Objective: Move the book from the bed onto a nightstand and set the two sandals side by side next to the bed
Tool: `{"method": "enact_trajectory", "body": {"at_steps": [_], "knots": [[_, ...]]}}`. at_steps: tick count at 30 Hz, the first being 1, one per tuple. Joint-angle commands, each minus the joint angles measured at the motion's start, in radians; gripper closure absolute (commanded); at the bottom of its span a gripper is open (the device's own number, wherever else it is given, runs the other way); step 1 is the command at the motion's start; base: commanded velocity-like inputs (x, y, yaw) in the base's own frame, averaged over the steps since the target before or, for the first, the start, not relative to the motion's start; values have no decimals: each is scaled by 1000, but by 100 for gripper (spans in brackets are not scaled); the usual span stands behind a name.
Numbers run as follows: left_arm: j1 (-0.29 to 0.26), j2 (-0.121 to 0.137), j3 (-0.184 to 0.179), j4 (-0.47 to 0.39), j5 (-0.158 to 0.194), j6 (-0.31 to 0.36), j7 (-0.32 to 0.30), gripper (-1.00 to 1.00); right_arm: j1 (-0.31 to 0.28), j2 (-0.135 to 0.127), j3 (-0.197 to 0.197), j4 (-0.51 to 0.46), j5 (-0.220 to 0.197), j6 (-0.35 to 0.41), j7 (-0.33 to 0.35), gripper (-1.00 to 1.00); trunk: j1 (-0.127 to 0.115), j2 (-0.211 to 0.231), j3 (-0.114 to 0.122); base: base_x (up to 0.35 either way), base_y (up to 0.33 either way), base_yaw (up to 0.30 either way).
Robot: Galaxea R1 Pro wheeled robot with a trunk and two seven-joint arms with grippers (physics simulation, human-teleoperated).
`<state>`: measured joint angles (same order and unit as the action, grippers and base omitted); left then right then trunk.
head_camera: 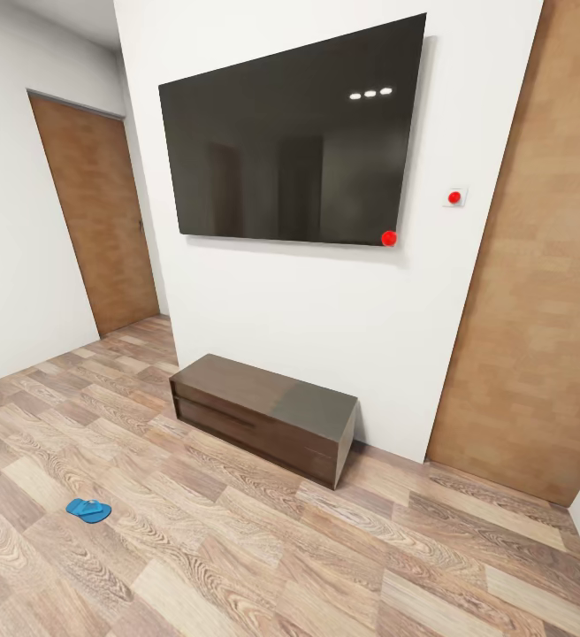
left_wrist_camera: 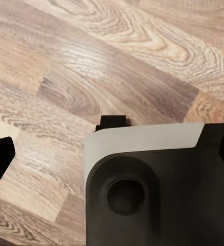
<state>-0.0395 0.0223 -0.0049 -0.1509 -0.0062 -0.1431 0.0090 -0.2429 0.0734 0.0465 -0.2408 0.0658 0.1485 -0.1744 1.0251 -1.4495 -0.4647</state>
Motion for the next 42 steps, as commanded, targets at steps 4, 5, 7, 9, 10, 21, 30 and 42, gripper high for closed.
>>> {"method": "enact_trajectory", "body": {"at_steps": [4,5,7,9,10,21,30,42], "knots": [[-2,5,0,-20,-1,-3,0,-100,-3,0,4,0,7,8,-5,-100,0,-1,-1,0,0,0],[-2,7,0,-29,-1,-4,0,-100,-3,0,4,1,7,8,-5,-100,0,-1,-1,0,0,0],[-3,8,0,-51,-1,-2,-1,-100,-4,0,5,2,7,7,-5,-100,0,-1,-1,0,0,0],[-3,10,0,-79,-1,2,-3,-100,-4,0,5,2,7,7,-5,-100,0,-1,-1,0,0,0],[-3,12,0,-96,-1,4,-4,-100,-5,0,5,1,7,7,-5,-100,0,-1,-1,0,0,0],[-3,26,3,-208,2,18,-10,-100,-13,7,5,-4,8,10,-5,-100,0,-1,-1,0,0,0],[-2,32,8,-249,4,29,-12,-100,-28,11,5,-3,9,13,-6,-100,0,-1,-1,0,0,0],[4,58,9,-333,3,41,-13,-100,-57,13,6,-4,11,24,-11,-100,0,-1,-1,0,0,0]]}}
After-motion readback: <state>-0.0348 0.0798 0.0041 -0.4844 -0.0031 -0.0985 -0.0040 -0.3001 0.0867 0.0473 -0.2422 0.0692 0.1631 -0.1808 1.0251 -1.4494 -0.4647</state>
